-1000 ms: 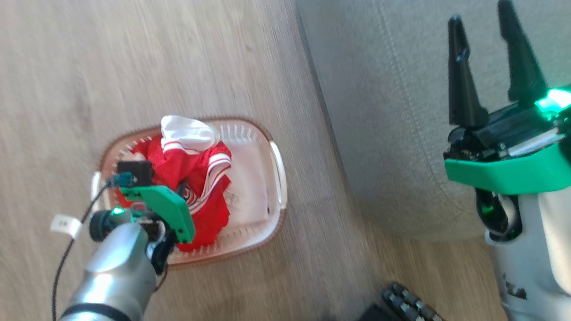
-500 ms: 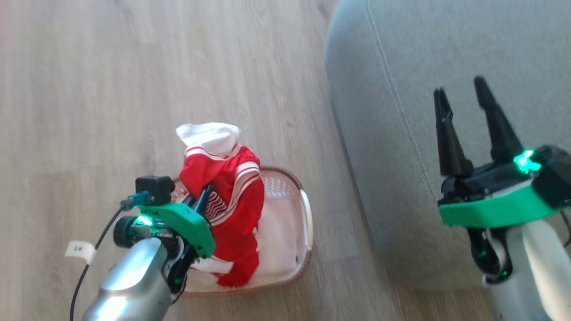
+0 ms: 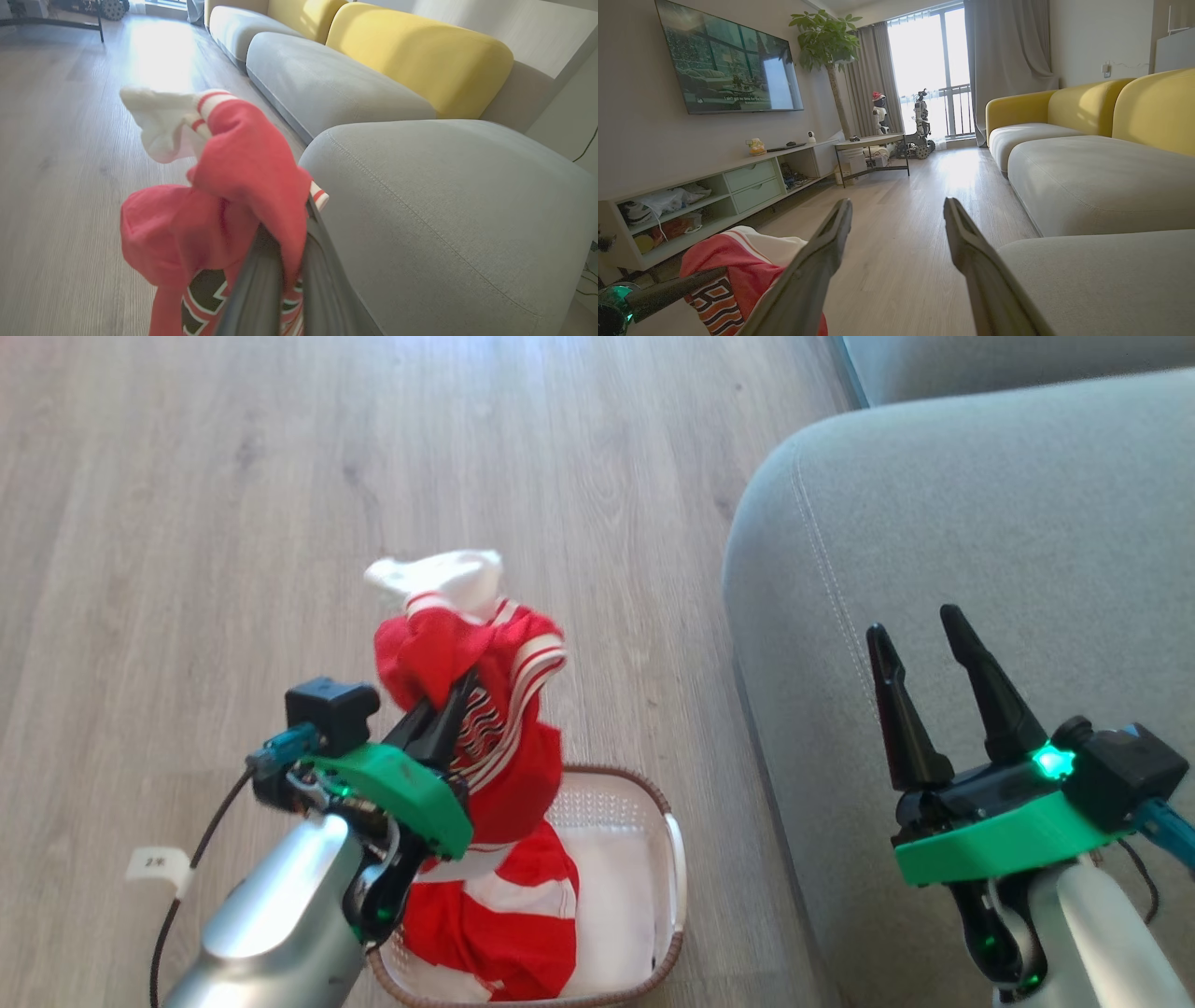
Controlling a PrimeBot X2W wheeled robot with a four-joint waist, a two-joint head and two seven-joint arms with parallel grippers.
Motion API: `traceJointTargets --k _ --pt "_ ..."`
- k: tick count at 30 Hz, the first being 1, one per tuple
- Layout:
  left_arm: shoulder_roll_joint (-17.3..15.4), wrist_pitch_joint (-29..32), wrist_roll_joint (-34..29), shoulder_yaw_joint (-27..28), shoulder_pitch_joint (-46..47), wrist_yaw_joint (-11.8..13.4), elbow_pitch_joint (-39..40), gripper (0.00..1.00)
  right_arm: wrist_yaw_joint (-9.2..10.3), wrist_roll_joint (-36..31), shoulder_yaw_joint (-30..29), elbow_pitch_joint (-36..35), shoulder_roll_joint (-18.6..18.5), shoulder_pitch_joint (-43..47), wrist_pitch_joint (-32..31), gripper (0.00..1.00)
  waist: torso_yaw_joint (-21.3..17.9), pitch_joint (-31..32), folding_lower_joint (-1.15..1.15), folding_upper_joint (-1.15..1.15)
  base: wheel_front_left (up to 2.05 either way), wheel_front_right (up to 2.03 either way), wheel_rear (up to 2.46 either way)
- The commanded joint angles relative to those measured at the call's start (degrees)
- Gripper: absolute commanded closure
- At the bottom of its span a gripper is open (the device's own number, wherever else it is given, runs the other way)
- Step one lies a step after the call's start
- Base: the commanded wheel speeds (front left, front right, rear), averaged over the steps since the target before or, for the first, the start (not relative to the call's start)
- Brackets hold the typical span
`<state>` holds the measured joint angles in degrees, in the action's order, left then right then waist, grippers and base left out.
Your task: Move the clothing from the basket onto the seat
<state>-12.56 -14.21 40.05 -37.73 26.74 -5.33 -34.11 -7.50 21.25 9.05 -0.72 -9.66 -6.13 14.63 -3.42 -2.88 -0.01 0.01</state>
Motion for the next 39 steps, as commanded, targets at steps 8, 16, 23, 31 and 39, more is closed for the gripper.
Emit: traceJointTargets --k 8,16,23,31,39 --pt "-4.37 2.11 -2.58 2.06 5.12 2.36 13.22 1.0 0.01 0.85 2.01 -1.26 -1.09 0.42 0.37 0.0 0.94 1.91 0.01 -0.01 0.0 0.0 0.0" --pt "-6.68 6.04 -2.86 3.41 8.19 4.93 22.14 1.0 0.01 1.51 3.41 -0.91 -0.25 0.99 0.37 0.0 0.47 2.02 0.01 -0.01 0.0 0.0 0.0" --pt "-7.14 7.37 -2.68 3.42 8.16 6.19 25.35 1.0 0.01 2.23 6.71 -0.48 0.0 0.07 0.37 0.0 -0.12 1.91 0.01 -0.01 0.0 0.0 0.0" --pt "-5.92 7.82 -2.97 1.79 8.77 5.99 25.54 1.0 0.01 4.45 14.92 1.92 1.26 -4.51 -0.56 0.0 0.51 1.86 0.01 -0.01 0.0 0.0 0.0" --pt "-4.34 7.88 -3.21 -0.54 8.65 5.08 25.41 1.0 0.01 9.05 22.38 11.2 3.24 -12.78 -2.03 0.0 2.37 1.75 0.01 -0.01 0.0 0.0 0.0"
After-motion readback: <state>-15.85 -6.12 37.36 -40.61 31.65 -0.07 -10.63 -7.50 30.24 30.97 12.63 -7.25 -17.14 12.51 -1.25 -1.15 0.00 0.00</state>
